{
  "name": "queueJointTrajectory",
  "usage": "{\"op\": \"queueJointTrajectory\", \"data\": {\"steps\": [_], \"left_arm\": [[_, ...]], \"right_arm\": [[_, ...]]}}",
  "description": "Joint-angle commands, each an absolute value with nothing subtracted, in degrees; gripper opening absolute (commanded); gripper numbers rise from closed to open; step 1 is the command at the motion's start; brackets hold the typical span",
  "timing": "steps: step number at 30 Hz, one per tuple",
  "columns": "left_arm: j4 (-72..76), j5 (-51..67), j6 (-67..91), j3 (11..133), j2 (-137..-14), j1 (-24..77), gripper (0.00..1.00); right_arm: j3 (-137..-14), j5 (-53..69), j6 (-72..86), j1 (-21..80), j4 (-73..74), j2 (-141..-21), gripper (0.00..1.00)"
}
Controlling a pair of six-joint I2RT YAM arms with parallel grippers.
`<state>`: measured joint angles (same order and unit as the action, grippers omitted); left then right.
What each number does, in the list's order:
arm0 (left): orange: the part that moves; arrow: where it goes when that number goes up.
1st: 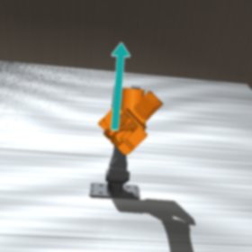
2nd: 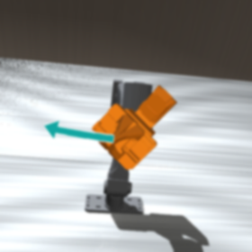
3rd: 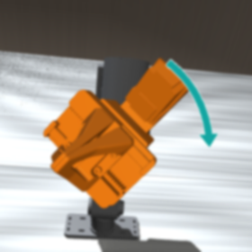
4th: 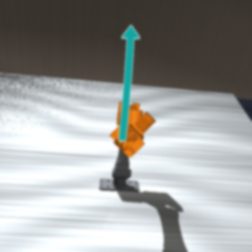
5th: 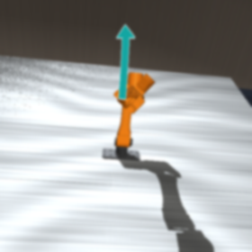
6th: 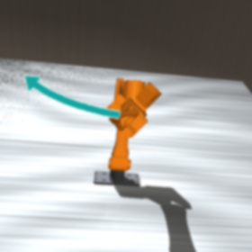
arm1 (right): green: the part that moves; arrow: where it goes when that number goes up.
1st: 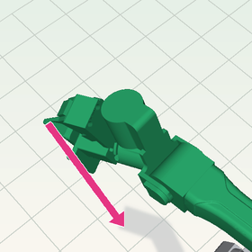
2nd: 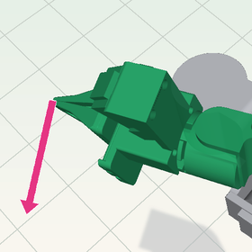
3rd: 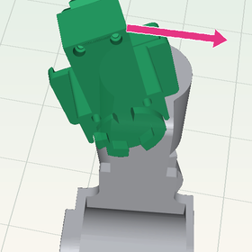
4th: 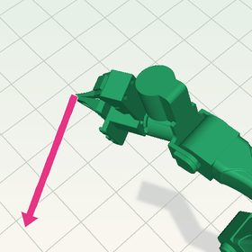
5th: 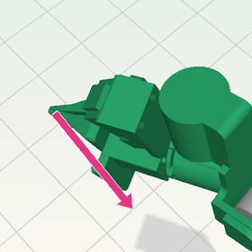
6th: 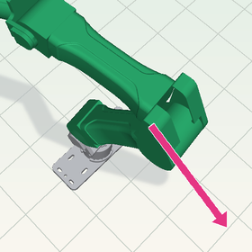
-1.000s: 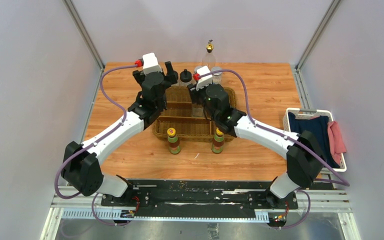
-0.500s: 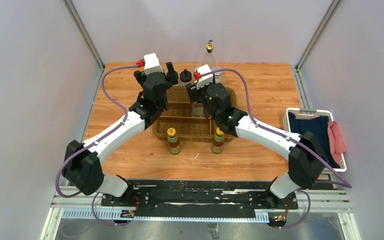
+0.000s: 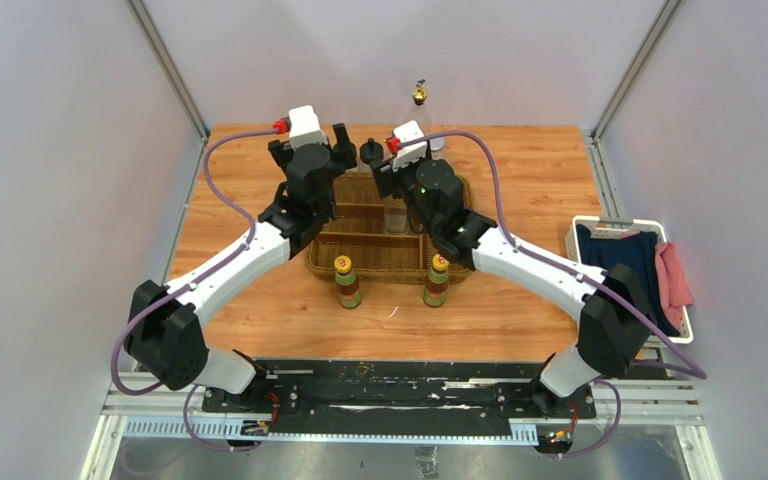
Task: Organize the condiment bottles
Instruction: Pick up the bottle from the center of the board.
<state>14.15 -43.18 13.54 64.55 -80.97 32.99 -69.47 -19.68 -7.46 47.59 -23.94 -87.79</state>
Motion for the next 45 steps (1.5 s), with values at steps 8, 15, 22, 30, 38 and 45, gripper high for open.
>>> {"op": "queueJointTrajectory", "data": {"steps": [8, 15, 22, 30, 38, 45], "left_arm": [[15.5, -45.3, 11.1, 66.9, -80.8, 33.6, 0.99], [15.5, -44.2, 8.3, 68.9, -81.7, 33.6, 1.00], [15.5, -39.4, 7.9, 71.4, -84.1, 32.6, 1.00], [15.7, -35.8, 7.0, 74.7, -87.2, 32.0, 1.00], [17.9, -32.9, 6.1, 76.4, -89.4, 30.7, 1.00], [20.0, -30.6, 6.0, 76.5, -91.2, 29.5, 1.00]], "right_arm": [[-75.9, -20.7, -11.7, 48.0, -21.8, -85.0, 0.69], [-81.8, -20.0, -12.6, 43.8, -17.2, -85.3, 0.71], [-88.4, -14.7, -9.8, 35.0, -11.7, -88.2, 0.73], [-95.3, -4.6, -8.4, 28.0, -8.2, -97.2, 0.77], [-98.2, 9.2, -7.2, 22.9, -10.6, -104.9, 0.83], [-99.2, 16.2, -5.7, 20.3, -15.4, -109.3, 0.84]]}}
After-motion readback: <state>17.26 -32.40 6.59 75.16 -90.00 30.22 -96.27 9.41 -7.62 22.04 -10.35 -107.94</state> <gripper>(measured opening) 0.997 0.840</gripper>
